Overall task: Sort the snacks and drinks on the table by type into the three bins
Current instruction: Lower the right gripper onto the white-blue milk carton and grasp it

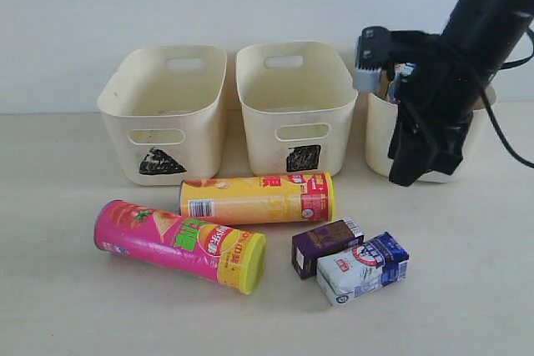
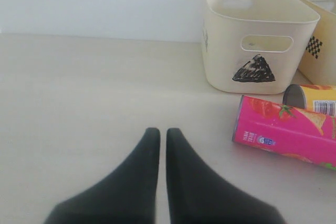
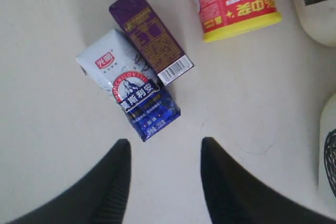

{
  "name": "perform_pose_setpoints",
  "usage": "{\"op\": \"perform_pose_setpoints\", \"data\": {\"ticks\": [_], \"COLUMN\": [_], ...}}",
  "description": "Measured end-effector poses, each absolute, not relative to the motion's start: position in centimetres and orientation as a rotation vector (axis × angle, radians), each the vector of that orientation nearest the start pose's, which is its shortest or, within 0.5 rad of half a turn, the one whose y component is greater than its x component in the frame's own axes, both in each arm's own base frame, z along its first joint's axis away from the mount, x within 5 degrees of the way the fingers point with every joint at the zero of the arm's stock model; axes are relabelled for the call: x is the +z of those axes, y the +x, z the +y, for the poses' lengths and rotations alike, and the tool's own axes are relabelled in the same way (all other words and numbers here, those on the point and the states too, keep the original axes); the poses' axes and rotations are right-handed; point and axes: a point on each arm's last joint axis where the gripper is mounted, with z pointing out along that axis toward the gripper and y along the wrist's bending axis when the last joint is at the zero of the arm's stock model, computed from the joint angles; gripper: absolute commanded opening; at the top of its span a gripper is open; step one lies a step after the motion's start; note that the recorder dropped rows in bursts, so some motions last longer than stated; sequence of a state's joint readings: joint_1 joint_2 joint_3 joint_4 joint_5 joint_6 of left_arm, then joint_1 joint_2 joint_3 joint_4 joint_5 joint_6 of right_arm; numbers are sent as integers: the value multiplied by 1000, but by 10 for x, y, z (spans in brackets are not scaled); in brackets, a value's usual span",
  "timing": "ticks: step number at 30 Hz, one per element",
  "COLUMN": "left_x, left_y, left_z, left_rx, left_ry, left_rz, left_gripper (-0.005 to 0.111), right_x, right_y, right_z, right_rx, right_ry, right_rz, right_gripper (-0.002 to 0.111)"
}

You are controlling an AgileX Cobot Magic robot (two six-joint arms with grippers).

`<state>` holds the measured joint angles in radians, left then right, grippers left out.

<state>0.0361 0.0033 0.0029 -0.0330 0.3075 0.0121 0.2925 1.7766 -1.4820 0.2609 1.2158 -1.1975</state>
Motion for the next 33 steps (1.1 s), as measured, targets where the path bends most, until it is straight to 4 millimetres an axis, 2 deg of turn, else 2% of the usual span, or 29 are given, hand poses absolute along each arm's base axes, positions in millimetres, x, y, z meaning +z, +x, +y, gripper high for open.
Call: {"op": "perform_pose_setpoints", "data": {"ticks": [4, 11, 16, 20, 23, 27, 28, 31, 33], "left_x": [184, 184, 184, 184, 184, 184, 184, 184, 184], "left_y": [55, 55, 55, 55, 55, 55, 55, 55, 55], "left_z": [1, 1, 1, 1, 1, 1, 1, 1, 1], "left_rx": [3, 3, 3, 3, 3, 3, 3, 3, 3], "left_ry": [-43, -43, -43, -43, -43, -43, -43, -43, -43], "left_rz": [1797, 1797, 1797, 1797, 1797, 1797, 1797, 1797, 1797], "left_gripper": [4, 4, 4, 4, 4, 4, 4, 4, 4], "right_x": [261, 228, 217, 198, 193, 212, 217, 210, 202], "right_y": [340, 347, 347, 331, 315, 302, 299, 295, 295], "right_z": [132, 139, 141, 138, 132, 127, 129, 134, 134], "right_rx": [190, 133, 159, 209, 217, 143, 133, 156, 134], "right_ry": [-1974, -2112, -2128, -2185, -2200, -2199, -2209, -2324, -2368], "right_rz": [2194, 2227, 2251, 2304, 2313, 2172, 2055, 1782, 1682], "right_gripper": [65, 65, 65, 65, 65, 65, 65, 65, 65]}}
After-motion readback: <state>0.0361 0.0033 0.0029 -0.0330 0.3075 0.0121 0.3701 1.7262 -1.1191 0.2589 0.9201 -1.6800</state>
